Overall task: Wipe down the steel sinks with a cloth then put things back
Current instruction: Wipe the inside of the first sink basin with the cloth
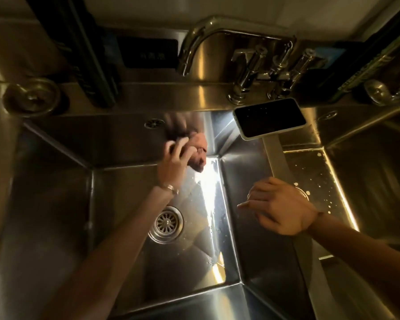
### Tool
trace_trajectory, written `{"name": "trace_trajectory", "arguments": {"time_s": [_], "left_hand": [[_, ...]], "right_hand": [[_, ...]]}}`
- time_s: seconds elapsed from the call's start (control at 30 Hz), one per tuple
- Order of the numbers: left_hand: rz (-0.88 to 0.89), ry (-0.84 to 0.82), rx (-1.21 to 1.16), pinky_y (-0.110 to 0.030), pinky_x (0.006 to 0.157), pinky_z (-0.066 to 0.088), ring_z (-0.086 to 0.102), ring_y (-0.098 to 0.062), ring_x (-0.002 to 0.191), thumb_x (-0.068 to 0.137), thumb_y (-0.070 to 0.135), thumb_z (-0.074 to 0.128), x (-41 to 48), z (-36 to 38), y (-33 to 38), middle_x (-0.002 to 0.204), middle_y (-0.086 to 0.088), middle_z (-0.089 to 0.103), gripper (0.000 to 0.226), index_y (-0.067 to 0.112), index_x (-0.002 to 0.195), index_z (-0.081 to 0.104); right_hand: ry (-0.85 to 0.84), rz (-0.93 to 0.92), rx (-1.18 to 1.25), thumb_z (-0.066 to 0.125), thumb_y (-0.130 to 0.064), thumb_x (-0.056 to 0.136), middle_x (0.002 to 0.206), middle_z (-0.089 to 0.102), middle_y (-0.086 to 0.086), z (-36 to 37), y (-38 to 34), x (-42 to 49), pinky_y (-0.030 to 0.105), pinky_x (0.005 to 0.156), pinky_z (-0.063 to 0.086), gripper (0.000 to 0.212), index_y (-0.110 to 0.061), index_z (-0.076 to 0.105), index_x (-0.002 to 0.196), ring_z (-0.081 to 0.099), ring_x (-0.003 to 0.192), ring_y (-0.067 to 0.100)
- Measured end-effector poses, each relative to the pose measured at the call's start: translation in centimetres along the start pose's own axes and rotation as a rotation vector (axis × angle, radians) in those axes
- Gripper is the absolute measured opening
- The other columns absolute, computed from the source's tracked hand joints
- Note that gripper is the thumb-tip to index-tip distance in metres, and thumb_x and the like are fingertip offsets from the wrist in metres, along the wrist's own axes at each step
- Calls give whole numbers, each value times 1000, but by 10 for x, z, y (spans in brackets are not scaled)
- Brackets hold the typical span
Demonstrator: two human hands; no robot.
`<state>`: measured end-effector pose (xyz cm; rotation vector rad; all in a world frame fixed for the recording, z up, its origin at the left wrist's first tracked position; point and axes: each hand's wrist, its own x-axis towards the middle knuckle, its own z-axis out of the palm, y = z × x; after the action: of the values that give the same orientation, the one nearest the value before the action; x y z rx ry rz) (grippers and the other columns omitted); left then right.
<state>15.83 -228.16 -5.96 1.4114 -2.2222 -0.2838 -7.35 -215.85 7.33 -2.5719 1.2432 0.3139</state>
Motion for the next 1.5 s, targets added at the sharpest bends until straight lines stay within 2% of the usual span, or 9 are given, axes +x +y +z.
{"name": "trace_trajectory", "arguments": {"time_s": [0.33, 0.5, 0.6, 0.7, 0.87, 1.0, 1.1, 1.3, 1.5], "left_hand": [[60, 411, -5, -27, 60, 50, 44, -24, 96, 67, -4, 57, 26, -37, 5, 109, -2, 66, 48, 29, 102, 58], [27, -5, 11, -35, 45, 52, 47, -26, 95, 76, 1, 55, 12, 15, -12, 107, 3, 64, 33, 25, 95, 67], [-198, -242, -70, -45, 65, 53, 47, -32, 103, 84, 1, 50, 2, 39, -19, 114, -2, 57, 31, 22, 99, 67], [-282, -64, -150, -45, 81, 49, 47, -35, 103, 83, -2, 50, -4, 28, -17, 117, -8, 60, 32, 15, 102, 70], [-20, 496, -19, -29, 82, 41, 44, -27, 92, 72, -8, 47, 2, -35, -44, 110, -7, 65, 45, 18, 100, 70], [19, 196, 75, -31, 62, 48, 46, -30, 96, 68, -7, 52, -4, -46, -62, 108, -4, 67, 42, 18, 94, 72], [-179, -157, 29, -44, 76, 51, 46, -36, 103, 71, -14, 54, -18, -35, -80, 117, -5, 60, 48, 19, 103, 70], [-298, 224, -11, -29, 83, 40, 44, -33, 98, 68, -10, 40, -40, -49, -120, 115, -6, 56, 52, 19, 101, 67], [-392, -25, -48, -43, 90, 43, 45, -43, 100, 74, -22, 46, -31, -1, -93, 116, -16, 60, 48, 9, 100, 72]], "right_hand": [[11, -6, 34, 42, -38, 77, 79, 67, -5, 1, 3, -2, 34, 74, 53, 38, -23, 70, 98, 64, 81, 17], [11, 7, 48, 43, -38, 76, 77, 67, -6, 4, 5, -4, 35, 74, 53, 38, -23, 71, 99, 63, 80, 15], [18, -12, 46, 45, -36, 76, 78, 67, -7, 3, 4, -4, 33, 75, 52, 37, -24, 70, 100, 62, 81, 15], [39, -16, 39, 45, -34, 76, 77, 67, -7, 1, 5, -2, 32, 77, 49, 37, -22, 70, 99, 63, 81, 16], [59, -36, 3, 45, -34, 74, 76, 67, -4, -1, 1, 1, 30, 77, 41, 35, -20, 70, 94, 64, 80, 18], [66, -21, -12, 44, -34, 75, 76, 67, -5, -3, 0, 0, 29, 75, 34, 35, -20, 71, 93, 65, 77, 18], [38, -41, -22, 44, -35, 74, 76, 68, -5, -8, -1, 1, 29, 74, 35, 35, -21, 71, 91, 66, 76, 18], [5, -42, -2, 45, -35, 75, 79, 67, -7, -7, 0, 0, 31, 70, 50, 36, -24, 71, 97, 65, 79, 16], [24, -23, -26, 43, -38, 75, 78, 67, -8, 1, 6, -4, 31, 72, 46, 39, -23, 72, 97, 63, 80, 15]]}}
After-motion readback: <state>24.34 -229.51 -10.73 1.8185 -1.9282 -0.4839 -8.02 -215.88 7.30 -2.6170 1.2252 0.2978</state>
